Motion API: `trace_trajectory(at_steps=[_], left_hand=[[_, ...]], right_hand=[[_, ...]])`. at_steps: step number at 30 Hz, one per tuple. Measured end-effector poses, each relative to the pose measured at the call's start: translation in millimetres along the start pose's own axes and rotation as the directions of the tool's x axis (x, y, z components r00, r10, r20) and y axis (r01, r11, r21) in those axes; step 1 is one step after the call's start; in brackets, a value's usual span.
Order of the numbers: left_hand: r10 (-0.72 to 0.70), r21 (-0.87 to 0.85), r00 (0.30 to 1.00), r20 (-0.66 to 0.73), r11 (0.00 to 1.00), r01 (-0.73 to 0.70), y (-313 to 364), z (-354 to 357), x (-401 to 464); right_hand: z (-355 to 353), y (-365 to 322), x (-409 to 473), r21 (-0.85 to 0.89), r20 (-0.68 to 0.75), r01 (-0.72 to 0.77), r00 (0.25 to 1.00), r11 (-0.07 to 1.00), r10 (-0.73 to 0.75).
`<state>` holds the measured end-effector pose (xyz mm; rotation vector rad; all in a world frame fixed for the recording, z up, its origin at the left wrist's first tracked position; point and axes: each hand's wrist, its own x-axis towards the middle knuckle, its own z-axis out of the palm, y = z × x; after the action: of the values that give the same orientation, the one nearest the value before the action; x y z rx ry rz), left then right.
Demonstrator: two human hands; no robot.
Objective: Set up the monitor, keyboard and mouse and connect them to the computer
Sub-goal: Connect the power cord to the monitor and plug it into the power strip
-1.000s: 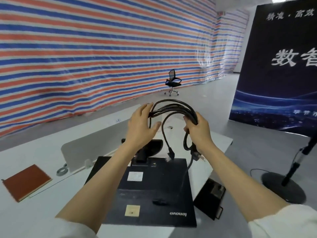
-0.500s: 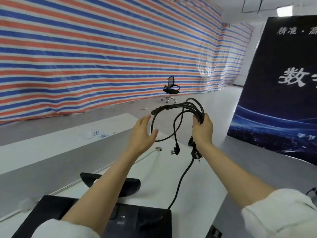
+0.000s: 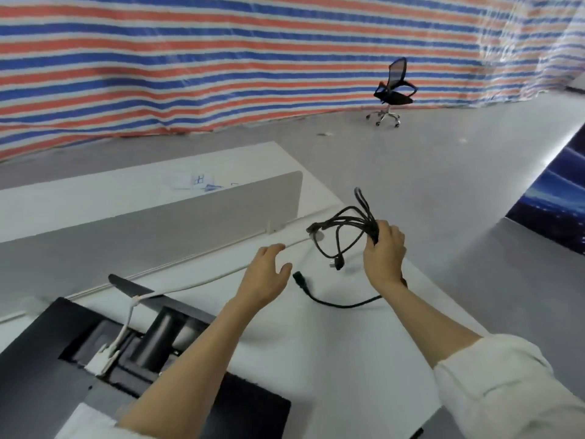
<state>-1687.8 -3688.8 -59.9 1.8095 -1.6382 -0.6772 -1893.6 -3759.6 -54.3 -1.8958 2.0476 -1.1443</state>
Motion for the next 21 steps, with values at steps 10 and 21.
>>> trace_trajectory(at_steps=[10, 21], left_hand=[[-0.306, -0.033, 0.947, 0.103, 0.950, 0.310, -6.8, 123.7, 0.6], [-0.510, -0.214, 0.859, -0.057, 0.846, 0.488, -17.5, 161.4, 28.3]], right_hand=[[21.9, 160.7, -47.5, -0.350, 0.494, 0.392, 0.849, 0.851, -0.188], [38.6, 165.2, 8.3, -0.362, 0.842, 0.444, 0.533, 0.820, 0.083]])
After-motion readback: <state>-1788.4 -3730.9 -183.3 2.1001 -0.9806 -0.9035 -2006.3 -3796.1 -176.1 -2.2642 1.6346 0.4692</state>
